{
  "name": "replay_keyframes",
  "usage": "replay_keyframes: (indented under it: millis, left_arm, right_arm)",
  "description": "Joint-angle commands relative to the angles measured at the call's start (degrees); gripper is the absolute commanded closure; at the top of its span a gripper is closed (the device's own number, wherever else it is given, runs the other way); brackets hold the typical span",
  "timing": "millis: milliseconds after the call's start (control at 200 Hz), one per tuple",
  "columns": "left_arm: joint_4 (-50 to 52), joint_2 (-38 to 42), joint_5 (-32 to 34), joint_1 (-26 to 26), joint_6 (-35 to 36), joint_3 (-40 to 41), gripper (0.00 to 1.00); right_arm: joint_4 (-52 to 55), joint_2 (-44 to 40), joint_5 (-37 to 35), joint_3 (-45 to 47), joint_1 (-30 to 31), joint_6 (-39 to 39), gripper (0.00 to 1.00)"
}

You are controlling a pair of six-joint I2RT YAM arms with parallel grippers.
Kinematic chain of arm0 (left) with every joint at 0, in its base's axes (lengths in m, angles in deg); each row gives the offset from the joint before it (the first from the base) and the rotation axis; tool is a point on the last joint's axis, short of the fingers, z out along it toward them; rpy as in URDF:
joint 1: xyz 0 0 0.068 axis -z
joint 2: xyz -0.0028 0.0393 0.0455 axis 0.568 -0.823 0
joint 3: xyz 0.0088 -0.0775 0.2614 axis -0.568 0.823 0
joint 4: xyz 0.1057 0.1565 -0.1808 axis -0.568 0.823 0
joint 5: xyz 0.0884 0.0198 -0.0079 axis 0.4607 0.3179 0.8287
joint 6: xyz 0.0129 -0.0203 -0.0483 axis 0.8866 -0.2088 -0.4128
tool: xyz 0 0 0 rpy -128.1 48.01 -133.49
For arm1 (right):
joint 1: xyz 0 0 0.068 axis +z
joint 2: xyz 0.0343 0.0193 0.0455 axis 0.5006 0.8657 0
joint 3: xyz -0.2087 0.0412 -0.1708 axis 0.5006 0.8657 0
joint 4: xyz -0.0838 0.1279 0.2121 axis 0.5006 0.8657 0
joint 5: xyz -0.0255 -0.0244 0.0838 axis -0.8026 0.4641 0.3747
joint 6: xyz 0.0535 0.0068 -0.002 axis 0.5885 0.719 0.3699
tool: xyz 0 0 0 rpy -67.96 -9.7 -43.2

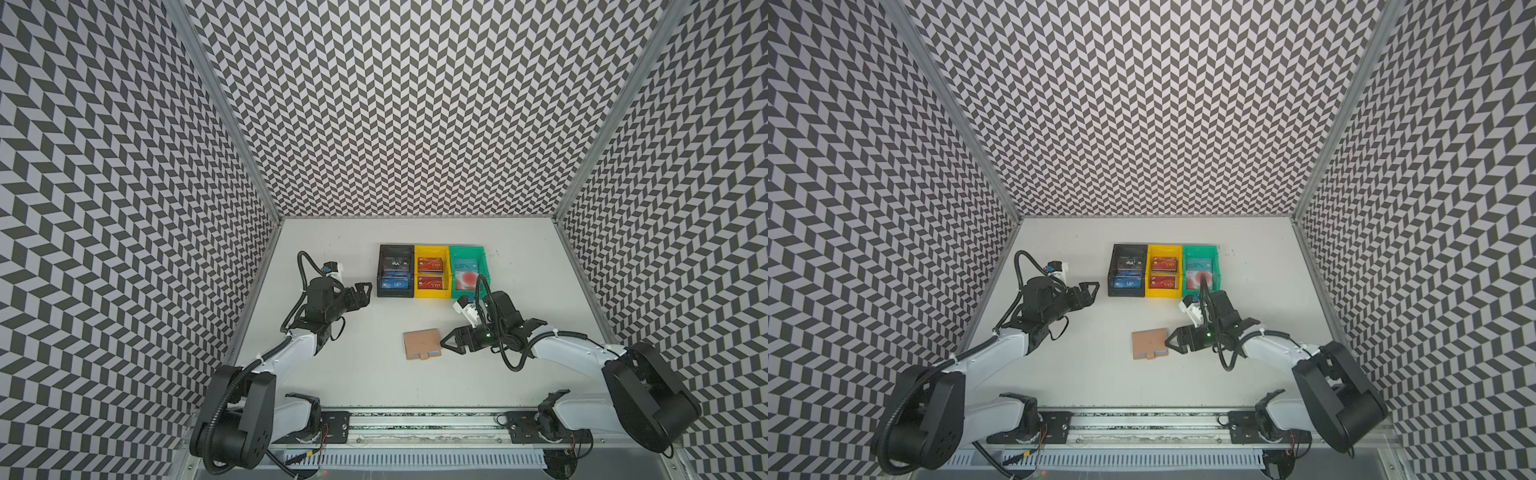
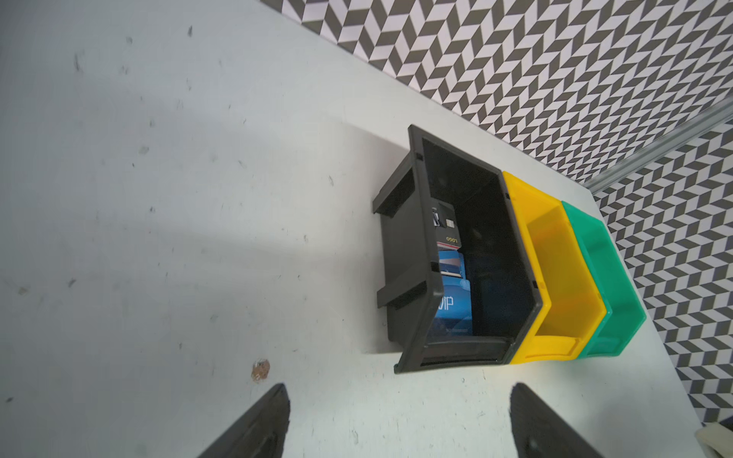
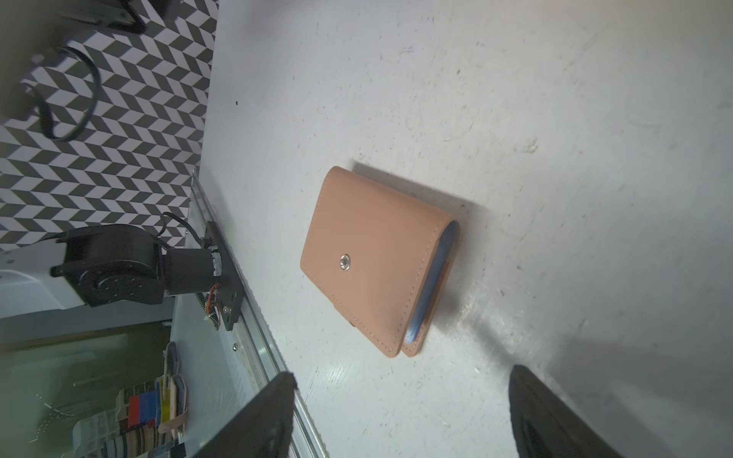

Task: Take the credit cards out of the card holder
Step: Move the card holder to the center of the table.

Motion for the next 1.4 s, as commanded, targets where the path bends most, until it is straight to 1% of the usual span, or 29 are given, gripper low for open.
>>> replay_keyframes:
  millis: [0, 195, 375, 431, 506, 601, 736, 796, 1111, 1397]
  left_arm:
    - [0.23, -0.66, -3.55, -0.91, -3.26, 0.34, 0.14]
    - [4.34, -1.00, -3.18, -1.67, -3.47, -0.74, 0.14]
    - [5.83, -0.14, -1.61, -1.67, -3.57, -0.92, 0.15]
    - [6.06, 0.46, -0.58, -1.67, -3.59, -0.97, 0.15]
    - [8.05, 0.79, 2.38, -1.66, -6.04, -1.72, 0.14]
    - [8.00, 1.42, 1.46, -1.41, -5.23, -2.18, 0.12]
    - [7.01, 2.40, 2.59, -1.32, -6.52, -0.97, 0.08]
    - [7.43, 2.38, 2.86, -1.32, -5.80, -1.10, 0.06]
    - [7.77, 3.17, 4.31, -1.07, -3.52, -0.66, 0.05]
    - [8.06, 2.41, 4.21, -1.11, -2.34, -0.84, 0.05]
  right_arm:
    - [-4.25, 1.68, 3.14, -0.52, 0.45, 0.67, 0.19]
    - [-5.32, 5.85, 5.13, -1.73, 1.23, 0.19, 0.26]
    - [-5.52, 7.71, 7.01, -3.05, 2.72, -0.23, 0.29]
    - [-5.65, 7.76, 7.18, -3.31, 2.99, -0.24, 0.29]
    - [-6.10, 7.64, 7.82, -3.65, 3.26, -0.01, 0.30]
    - [-6.38, 7.84, 8.21, -4.06, 3.58, 0.18, 0.30]
    - [-6.44, 8.53, 7.94, -4.49, 3.70, 0.35, 0.31]
    - [-6.89, 8.72, 7.93, -4.43, 3.83, 0.61, 0.32]
    - [-7.32, 9.72, 7.86, -4.47, 4.71, 1.24, 0.34]
    - [-8.86, 10.17, 7.44, -4.73, 5.41, 2.82, 0.35]
